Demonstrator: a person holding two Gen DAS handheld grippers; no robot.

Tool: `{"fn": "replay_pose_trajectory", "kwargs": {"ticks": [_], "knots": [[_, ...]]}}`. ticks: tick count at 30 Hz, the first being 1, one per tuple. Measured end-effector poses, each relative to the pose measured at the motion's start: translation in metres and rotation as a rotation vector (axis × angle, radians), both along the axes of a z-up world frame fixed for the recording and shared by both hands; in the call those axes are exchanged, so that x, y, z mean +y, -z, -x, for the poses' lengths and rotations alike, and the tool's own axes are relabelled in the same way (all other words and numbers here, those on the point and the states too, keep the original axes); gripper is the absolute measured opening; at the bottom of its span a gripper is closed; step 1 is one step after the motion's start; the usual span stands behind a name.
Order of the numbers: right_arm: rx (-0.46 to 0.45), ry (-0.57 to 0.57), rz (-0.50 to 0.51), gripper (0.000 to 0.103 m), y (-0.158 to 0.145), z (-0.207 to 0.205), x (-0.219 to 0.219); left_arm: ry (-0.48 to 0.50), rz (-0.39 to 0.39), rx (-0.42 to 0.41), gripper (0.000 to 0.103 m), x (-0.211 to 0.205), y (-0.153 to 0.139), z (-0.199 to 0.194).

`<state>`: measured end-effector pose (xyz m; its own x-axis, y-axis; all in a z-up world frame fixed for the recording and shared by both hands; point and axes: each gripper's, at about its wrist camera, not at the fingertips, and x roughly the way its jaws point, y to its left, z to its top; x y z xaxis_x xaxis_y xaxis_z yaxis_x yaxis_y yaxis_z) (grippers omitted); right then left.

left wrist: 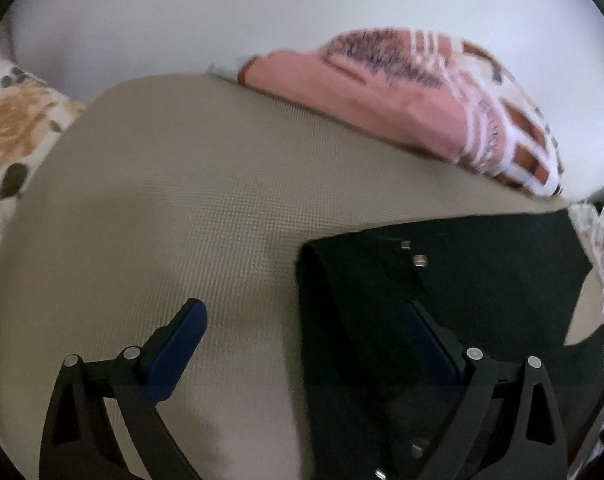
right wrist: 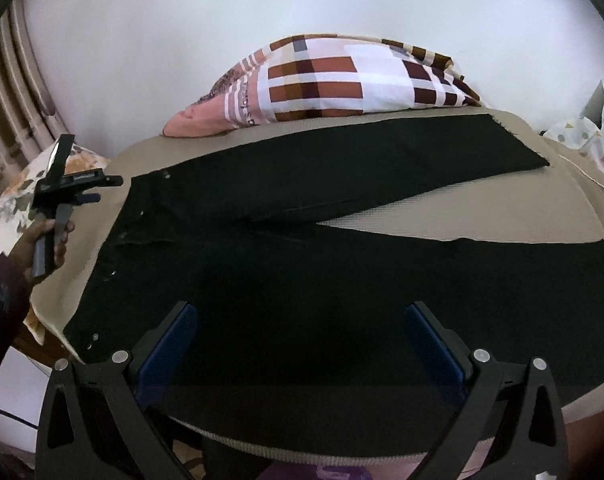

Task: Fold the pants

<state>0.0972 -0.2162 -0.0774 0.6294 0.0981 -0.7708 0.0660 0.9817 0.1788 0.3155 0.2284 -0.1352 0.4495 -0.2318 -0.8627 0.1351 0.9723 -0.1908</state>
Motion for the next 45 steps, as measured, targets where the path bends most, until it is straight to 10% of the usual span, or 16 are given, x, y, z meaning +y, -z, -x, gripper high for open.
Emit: {"fn": "replay_pose_trajectory", "kwargs": {"ticks": [8, 10, 16, 23, 34, 45], "knots": [[0.062, -0.010, 0.025, 0.103, 0.014, -0.014, 0.009, 0.154, 0.020, 0.036, 0.082, -0.016, 0.026, -0.034], [0.072, -0.005, 0.026, 0.103, 0.016, -0.016, 0.008, 0.192, -0.025, 0.030, 0.055, -0.029, 0.025, -0.035], [0.075, -0.001, 0.022, 0.103, 0.016, -0.017, 0.009, 0.183, -0.018, -0.013, 0.024, -0.036, 0.020, -0.031], [0.010, -0.017, 0.037, 0.103, 0.001, -0.022, 0.003, 0.154, 0.057, -0.179, 0.018, -0.043, -0.024, 0.018], [0.021, 0.044, -0.692, 0.103, -0.005, -0.149, -0.087, 0.190, 0.086, -0.350, 0.018, -0.075, -0.082, 0.133], [0.169, 0.261, -0.896, 0.101, 0.070, -0.256, -0.142, 0.091, 0.222, -0.306, 0.019, -0.069, -0.081, 0.205]]}}
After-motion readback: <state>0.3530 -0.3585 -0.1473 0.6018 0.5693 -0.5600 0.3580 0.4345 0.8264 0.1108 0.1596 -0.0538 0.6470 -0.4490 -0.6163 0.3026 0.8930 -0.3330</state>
